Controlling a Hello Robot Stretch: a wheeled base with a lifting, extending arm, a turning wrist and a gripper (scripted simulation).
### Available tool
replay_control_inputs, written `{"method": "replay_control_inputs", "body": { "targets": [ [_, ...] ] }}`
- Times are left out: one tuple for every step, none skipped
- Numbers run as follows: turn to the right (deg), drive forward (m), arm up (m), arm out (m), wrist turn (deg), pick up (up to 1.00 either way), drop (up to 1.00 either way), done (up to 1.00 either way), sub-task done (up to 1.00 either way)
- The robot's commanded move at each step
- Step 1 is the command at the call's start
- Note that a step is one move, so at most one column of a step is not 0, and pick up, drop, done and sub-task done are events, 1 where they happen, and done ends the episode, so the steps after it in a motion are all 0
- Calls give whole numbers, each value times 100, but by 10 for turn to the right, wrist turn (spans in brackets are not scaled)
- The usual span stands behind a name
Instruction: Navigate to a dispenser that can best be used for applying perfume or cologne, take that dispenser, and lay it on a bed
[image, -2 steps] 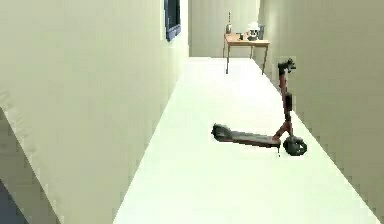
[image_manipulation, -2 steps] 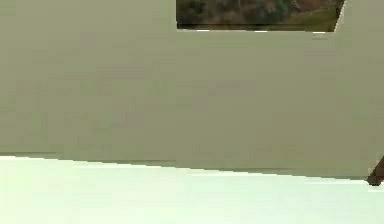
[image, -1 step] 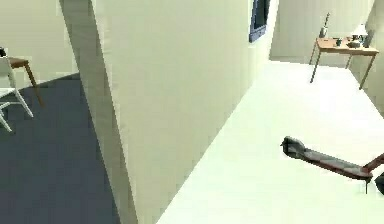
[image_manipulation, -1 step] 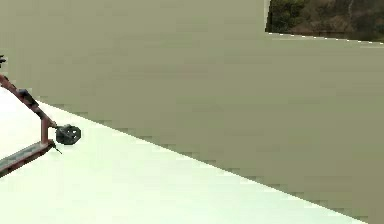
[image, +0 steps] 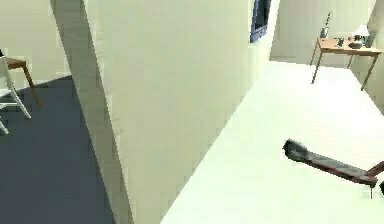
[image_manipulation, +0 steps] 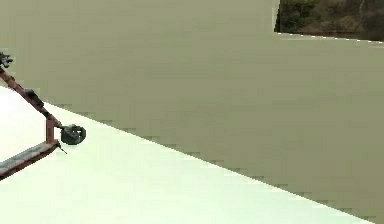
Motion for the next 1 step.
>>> {"method": "replay_control_inputs", "body": {
  "targets": [
    [-450,0,0,0,0,0,0,0,0]
  ]
}}
